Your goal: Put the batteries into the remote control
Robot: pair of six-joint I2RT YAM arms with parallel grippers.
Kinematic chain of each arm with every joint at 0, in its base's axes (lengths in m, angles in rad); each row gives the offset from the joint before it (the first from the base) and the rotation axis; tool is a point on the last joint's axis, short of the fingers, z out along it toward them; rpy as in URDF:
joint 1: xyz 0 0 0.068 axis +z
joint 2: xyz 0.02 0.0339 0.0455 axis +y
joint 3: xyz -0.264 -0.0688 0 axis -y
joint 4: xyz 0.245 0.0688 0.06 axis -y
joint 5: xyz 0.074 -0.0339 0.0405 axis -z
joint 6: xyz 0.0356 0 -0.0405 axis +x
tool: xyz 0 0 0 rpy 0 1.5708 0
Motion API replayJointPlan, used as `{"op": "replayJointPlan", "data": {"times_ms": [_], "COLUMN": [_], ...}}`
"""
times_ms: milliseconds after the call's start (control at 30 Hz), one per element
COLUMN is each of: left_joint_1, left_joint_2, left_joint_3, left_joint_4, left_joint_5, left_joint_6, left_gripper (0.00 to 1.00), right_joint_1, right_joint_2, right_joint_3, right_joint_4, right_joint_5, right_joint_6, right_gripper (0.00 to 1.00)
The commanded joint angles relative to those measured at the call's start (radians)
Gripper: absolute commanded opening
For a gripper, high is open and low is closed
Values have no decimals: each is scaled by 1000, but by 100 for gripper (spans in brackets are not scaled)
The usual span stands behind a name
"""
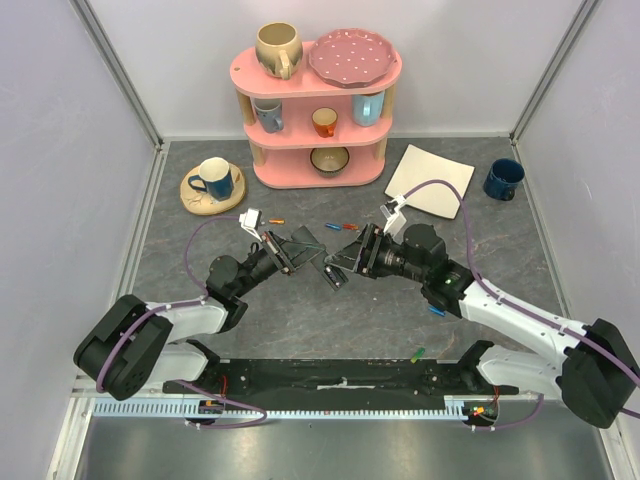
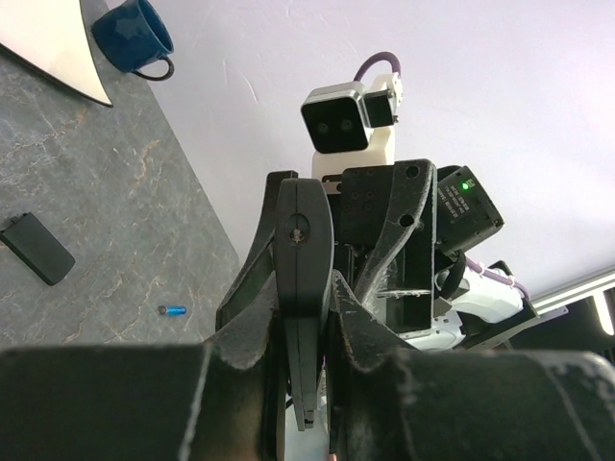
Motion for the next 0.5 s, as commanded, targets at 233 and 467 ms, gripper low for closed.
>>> {"op": "replayJointPlan", "data": {"times_ms": [233,467], "left_joint_1": [-3,-3], "left_joint_2": [-26,-23], "left_joint_3": [15,18], "left_joint_4": [374,374], "left_joint_5": [2,1], "left_joint_6": [34,32], "left_gripper": [2,2], "right_joint_1": [-5,-7], "right_joint_2": [18,16], "right_joint_3": [-20,-28], "right_joint_4": [18,9], "right_joint_5": [-22,-25], "right_joint_6": [9,-1], "right_gripper": [71,70]}}
